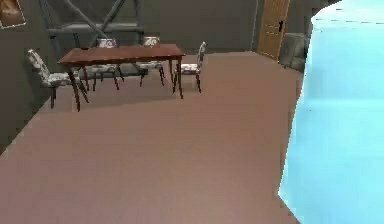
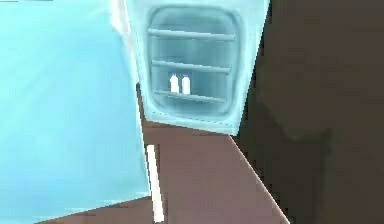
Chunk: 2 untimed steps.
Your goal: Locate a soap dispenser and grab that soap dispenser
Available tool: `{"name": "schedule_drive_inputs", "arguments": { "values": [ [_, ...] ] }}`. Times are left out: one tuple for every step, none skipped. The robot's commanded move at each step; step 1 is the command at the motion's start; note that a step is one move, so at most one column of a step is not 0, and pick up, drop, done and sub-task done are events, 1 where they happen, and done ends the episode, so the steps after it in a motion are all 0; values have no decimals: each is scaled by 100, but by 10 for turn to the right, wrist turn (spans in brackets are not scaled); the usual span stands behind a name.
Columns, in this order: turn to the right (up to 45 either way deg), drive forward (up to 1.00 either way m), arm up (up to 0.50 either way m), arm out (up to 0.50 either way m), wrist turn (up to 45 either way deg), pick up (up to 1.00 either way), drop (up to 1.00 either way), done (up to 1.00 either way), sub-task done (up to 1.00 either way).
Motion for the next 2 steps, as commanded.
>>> {"name": "schedule_drive_inputs", "arguments": {
  "values": [
    [-450, 0, 0, 0, 0, 0, 0, 0, 0],
    [-450, 0, 0, 0, 0, 0, 0, 0, 0]
  ]
}}
